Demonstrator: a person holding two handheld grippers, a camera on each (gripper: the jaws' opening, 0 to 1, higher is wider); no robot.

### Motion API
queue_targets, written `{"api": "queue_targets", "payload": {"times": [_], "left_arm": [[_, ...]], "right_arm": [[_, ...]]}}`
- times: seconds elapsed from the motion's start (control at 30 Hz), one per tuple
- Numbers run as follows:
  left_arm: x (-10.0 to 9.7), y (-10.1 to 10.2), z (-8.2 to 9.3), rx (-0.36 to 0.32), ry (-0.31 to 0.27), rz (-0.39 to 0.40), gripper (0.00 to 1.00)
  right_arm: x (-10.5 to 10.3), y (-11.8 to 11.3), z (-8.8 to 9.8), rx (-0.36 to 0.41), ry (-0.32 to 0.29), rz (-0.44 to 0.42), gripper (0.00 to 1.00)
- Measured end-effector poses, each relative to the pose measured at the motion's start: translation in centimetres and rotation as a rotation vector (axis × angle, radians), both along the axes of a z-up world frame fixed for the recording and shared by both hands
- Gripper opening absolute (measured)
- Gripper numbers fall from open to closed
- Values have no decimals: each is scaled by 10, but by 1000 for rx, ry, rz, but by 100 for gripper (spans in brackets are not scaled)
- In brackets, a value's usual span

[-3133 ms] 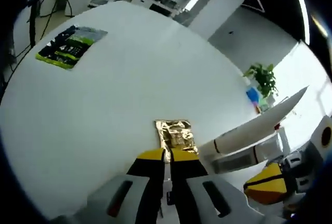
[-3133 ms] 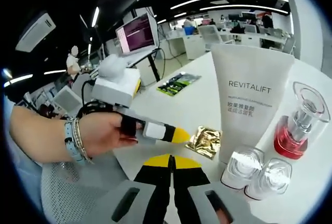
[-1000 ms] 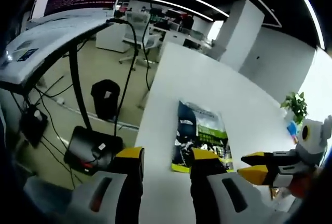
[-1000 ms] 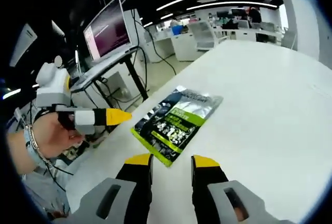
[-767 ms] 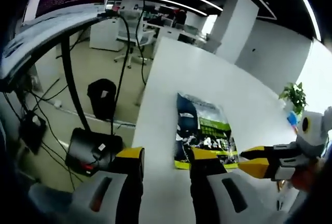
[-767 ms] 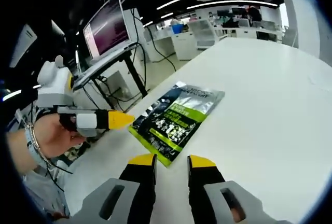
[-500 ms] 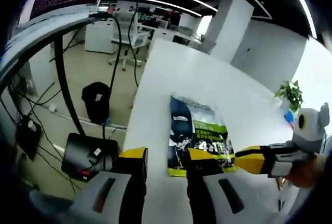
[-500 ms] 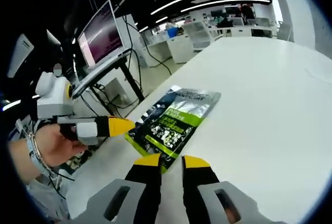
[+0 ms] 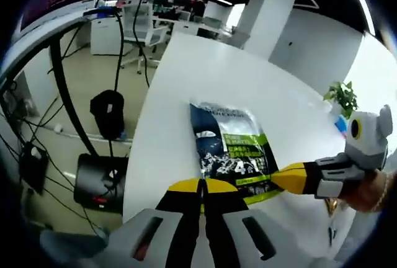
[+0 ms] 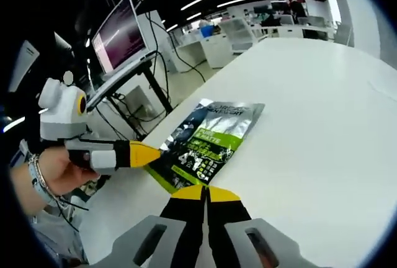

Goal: Arrange the skincare products in the storage area until every visible bottle or jar stands upright without overlapping.

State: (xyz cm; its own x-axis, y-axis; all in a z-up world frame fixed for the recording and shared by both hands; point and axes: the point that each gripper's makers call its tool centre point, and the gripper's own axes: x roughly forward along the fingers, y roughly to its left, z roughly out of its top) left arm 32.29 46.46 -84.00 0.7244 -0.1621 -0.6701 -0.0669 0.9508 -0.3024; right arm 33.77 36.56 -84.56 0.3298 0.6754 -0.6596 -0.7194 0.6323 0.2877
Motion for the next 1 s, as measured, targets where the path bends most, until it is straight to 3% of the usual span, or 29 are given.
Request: {"api": "queue_targets", "payload": {"times": [0.17, 0.23, 0.33, 0.47, 0.7, 0.77, 0.9, 1.0], "left_arm": [[-8, -4, 8, 10, -23, -22, 0], [-17, -11, 19, -52, -46, -24, 0], [-29, -18, 46, -117, -134, -19, 0], [-48, -23, 79, -184, -236, 4, 0], [-94, -31, 104, -208, -298, 17, 0], [-105, -38, 117, -222, -343, 19, 0], [-126, -57, 143, -280, -458, -26, 0], [-141, -73, 164, -363, -544, -60, 0]], "right_arm": [[-17, -3, 17, -14, -59, 53, 0], [-22, -8, 26, -10, -68, 59, 0], [-32, -14, 53, 34, -140, 73, 0], [-49, -19, 80, 53, -179, 86, 0], [-86, -23, 117, 124, -270, 178, 0], [-94, -25, 127, 144, -328, 216, 0], [-110, -41, 137, 162, -355, 252, 0], [-126, -58, 161, 270, -356, 255, 0]]}}
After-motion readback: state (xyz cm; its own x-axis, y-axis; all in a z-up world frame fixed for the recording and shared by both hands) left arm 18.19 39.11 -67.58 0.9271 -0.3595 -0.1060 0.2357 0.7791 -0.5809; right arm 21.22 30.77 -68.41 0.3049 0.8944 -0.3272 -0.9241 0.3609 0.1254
